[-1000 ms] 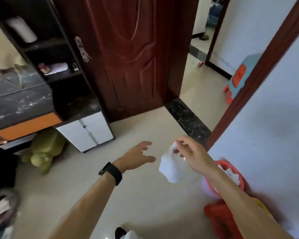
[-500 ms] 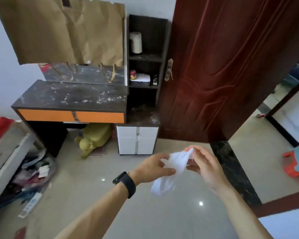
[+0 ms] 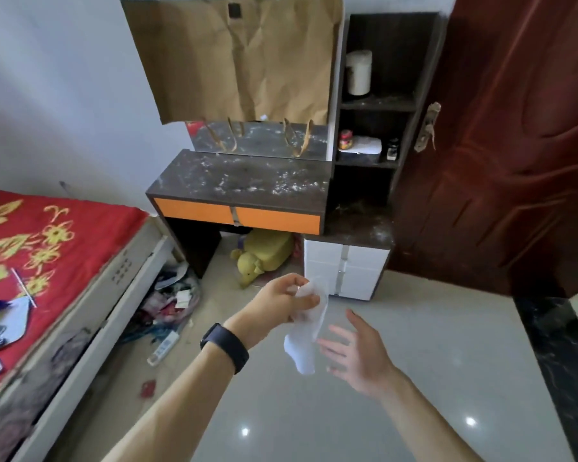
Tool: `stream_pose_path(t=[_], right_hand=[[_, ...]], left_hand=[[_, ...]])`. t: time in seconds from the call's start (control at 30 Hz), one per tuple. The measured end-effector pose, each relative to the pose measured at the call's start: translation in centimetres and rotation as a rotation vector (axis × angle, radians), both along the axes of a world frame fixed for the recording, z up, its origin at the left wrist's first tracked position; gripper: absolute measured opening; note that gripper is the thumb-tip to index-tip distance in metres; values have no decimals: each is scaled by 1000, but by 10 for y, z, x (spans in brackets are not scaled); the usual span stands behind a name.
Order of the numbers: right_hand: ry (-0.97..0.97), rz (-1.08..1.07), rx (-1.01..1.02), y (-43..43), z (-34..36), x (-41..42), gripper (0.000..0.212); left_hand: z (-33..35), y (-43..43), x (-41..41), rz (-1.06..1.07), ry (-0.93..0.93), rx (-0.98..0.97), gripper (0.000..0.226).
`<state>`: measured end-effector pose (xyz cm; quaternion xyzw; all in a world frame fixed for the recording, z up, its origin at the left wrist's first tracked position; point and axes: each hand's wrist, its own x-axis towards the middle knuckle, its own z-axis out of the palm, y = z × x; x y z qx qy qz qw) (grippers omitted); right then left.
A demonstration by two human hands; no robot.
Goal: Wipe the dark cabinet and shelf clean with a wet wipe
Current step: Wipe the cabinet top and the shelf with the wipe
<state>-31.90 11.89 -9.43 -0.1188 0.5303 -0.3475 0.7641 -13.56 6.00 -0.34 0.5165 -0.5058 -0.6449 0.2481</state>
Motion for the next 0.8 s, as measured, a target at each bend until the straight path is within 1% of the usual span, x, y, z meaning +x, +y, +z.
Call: stream_pose_path(t=[0.03,0.07,0.1,0.13,0.2,0.23,0.27,0.3,0.37,0.43,0.5,0.57,0.6,0.63,0.73,0.77,0.8], right_hand=[[-68,117,10,2,-9,10,72],[-128,184,8,2,-16,19,78],[-176,193,8,2,-18,27,80],[-210,161,20,1,-19,33,76],[-218,45,21,-1,-23,40,52],[-191,6,-1,-2,-25,41,38],[-138,-17,-34,-3,-27,39,22],[-67,-27,-75,-5,-27,34,11],[109,-11,-186,-12,-29,21,18],[240,-10,-299,-21,-24,8,21],[384,-18,-426,-32,-17,-2,18],[513,38,-538,-48,-7,-8,11],[558,78,-560,-57,-3,-9,9],[596,107,-569,-66,2,-8,16],[651,190,-605,-97,16,-3,49],[683,234,-638,-107,20,2,54],[737,274,-677,-121,23,9,51]], left_hand=[[-1,1,4,31,11,47,13],[-3,2,7,62,22,90,13],[-5,5,11,94,30,127,14],[-8,7,15,126,29,158,16],[-16,10,23,210,-22,187,20],[-20,11,28,261,-77,185,24],[-24,12,32,307,-136,176,29],[-28,13,37,345,-182,162,34],[-36,18,43,390,-235,138,36],[-45,24,45,431,-229,118,31],[-52,26,44,452,-177,93,29],[-56,21,42,451,-141,50,25],[-57,15,42,446,-136,23,23],[-57,8,44,437,-136,-5,23],[-54,-20,52,385,-154,-80,33],[-54,-31,57,371,-193,-112,35],[-54,-46,64,351,-254,-155,36]])
